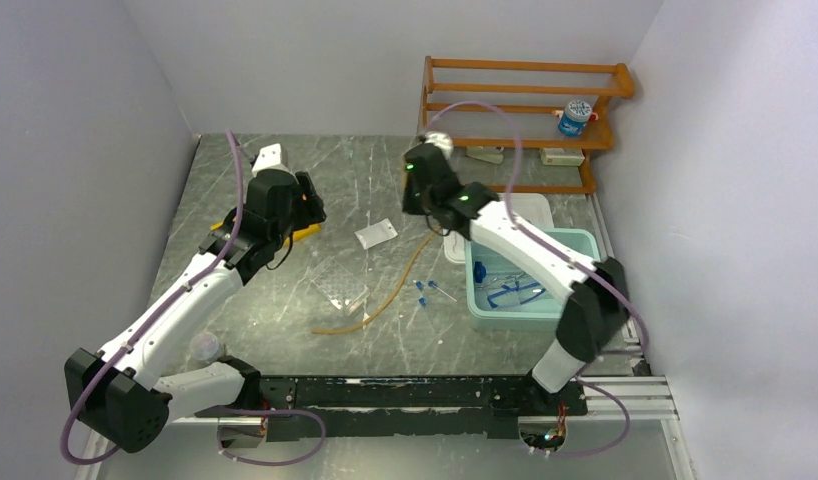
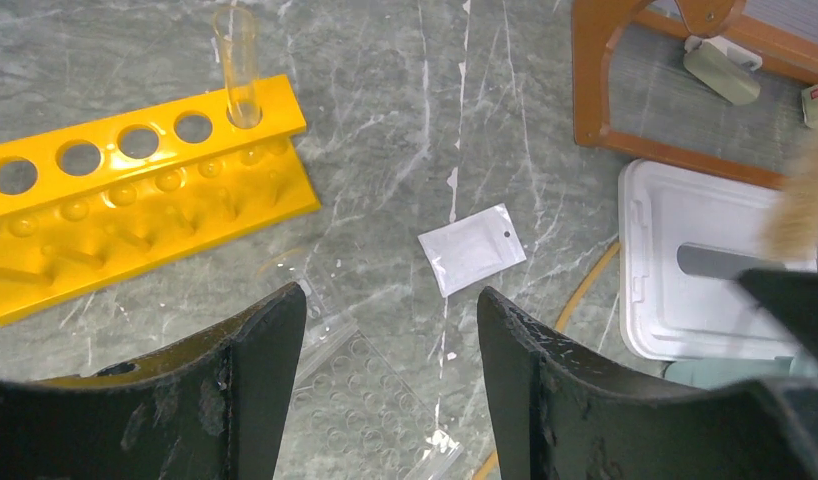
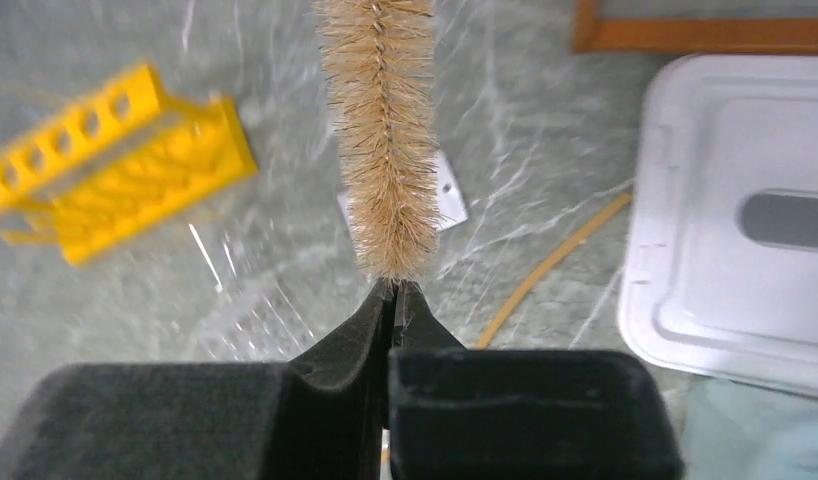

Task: Organize the chemistry lab equipment

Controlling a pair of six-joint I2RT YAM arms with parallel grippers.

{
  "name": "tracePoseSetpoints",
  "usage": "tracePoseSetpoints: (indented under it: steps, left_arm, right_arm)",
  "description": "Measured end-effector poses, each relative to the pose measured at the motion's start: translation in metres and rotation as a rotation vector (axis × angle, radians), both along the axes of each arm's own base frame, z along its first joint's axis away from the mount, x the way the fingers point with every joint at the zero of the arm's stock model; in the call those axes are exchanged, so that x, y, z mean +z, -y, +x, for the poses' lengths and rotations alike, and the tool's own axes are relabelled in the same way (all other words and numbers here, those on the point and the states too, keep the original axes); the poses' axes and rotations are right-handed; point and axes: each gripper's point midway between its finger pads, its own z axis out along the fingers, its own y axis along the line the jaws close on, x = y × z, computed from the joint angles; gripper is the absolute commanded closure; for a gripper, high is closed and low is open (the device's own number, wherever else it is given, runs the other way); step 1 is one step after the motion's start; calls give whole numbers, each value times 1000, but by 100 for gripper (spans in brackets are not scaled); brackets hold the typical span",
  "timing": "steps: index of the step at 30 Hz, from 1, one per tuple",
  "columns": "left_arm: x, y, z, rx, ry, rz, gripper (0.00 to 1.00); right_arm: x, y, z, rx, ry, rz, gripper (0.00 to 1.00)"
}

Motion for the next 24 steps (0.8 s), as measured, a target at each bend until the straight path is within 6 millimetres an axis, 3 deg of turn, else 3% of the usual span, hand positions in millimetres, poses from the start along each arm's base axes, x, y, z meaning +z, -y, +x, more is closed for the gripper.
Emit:
tracePoseSetpoints:
  steps: [3, 6, 13, 17, 24]
  left_arm:
    - [-3, 2, -1, -14, -6, -2, 32]
    - [-10, 2, -3, -23, -20, 5, 32]
    - [-30, -3, -17, -31, -53, 21, 32]
    - [-37, -2, -22, -47, -69, 18, 32]
    - [-40, -1, -25, -60, -76, 18, 32]
  right_arm:
    - [40, 43, 8, -175, 62, 91, 100]
    - [58, 97, 3, -406, 80, 138, 100]
    - [72, 197, -55, -862, 96, 195, 100]
    - [60, 238, -81, -1078, 75, 184, 100]
    - [6, 288, -108, -1327, -27, 120, 100]
